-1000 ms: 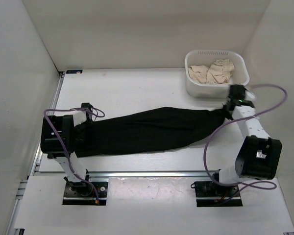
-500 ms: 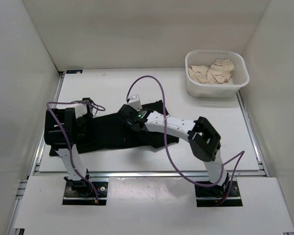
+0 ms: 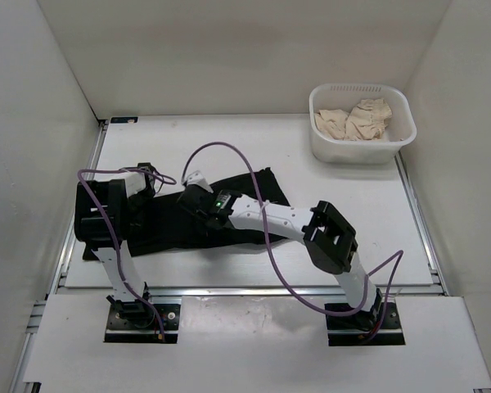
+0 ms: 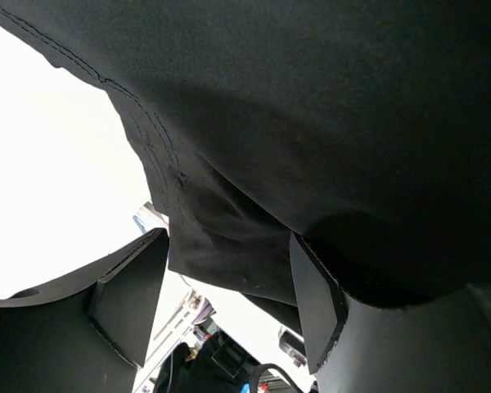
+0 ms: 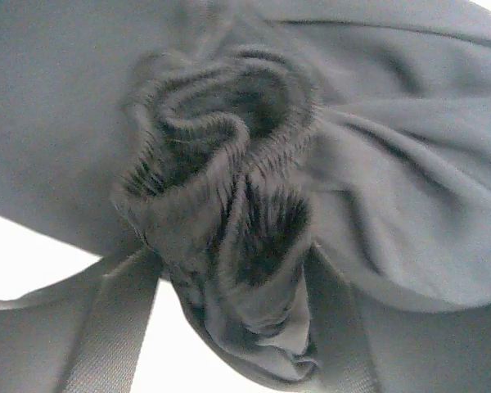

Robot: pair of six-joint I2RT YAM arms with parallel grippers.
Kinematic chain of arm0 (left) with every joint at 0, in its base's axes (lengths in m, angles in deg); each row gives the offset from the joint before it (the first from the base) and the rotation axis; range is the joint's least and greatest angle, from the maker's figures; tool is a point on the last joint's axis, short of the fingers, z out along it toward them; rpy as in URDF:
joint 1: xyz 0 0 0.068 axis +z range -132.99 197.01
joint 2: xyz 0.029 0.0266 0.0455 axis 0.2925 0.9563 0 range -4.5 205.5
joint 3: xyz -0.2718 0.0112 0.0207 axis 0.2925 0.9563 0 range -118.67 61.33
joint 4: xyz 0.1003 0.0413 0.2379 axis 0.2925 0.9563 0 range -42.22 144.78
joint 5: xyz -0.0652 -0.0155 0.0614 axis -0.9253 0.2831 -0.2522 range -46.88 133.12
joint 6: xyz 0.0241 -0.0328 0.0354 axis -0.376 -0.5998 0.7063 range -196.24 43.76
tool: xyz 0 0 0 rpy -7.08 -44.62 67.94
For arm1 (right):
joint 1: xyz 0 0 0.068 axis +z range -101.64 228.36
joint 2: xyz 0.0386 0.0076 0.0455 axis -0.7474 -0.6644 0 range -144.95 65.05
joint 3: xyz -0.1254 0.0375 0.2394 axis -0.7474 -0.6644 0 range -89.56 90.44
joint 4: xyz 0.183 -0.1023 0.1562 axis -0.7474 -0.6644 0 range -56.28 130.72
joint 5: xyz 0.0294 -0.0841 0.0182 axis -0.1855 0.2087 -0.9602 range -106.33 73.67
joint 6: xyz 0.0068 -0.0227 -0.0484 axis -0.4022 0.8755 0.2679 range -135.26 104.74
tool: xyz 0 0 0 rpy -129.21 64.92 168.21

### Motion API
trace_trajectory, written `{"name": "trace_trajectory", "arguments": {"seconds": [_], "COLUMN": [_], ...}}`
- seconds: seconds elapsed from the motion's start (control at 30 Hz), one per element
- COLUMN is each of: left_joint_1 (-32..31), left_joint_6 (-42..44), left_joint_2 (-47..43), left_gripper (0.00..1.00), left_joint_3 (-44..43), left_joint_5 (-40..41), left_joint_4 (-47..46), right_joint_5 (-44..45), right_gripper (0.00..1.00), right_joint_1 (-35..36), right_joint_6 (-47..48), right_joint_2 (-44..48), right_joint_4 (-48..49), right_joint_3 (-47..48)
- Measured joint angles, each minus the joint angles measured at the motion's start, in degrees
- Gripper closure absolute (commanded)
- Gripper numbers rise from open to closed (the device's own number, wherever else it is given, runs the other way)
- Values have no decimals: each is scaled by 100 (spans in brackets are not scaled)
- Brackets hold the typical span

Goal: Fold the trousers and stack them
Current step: Fold the trousers

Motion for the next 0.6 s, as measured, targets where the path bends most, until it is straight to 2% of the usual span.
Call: {"name": "trace_trajectory", "arguments": {"seconds": [0.03,0.13,0.2,0.23,0.37,0.47,0.53,0.6], "left_joint_1": [0,0,0,0,20,28,28,31], "left_joint_6": [2,2,2,2,0,-15,-22,-39], "left_joint_2": [0,0,-2,-2,-39,-101,-144,-201], "left_gripper": [27,27,27,27,26,26,24,24], "left_joint_3": [0,0,0,0,0,4,15,33], "left_joint_5": [-4,-9,-11,-11,-70,-199,-264,-339], "left_joint_4": [0,0,0,0,-7,-17,-20,-28], "right_joint_5": [-212,-774,-957,-1045,-1196,-1368,-1744,-2070], "right_gripper": [17,8,8,3,1,1,1,1], "right_joint_1": [63,308,538,634,765,-4,-1056,-2107], "right_joint_6": [192,929,1379,1537,1609,1169,809,568], "right_joint_2": [0,-4,63,164,1005,1982,2267,2173], "right_joint_4": [24,26,-9,-66,-177,-63,35,208], "right_joint_3": [42,225,319,323,140,-402,-682,-970]}}
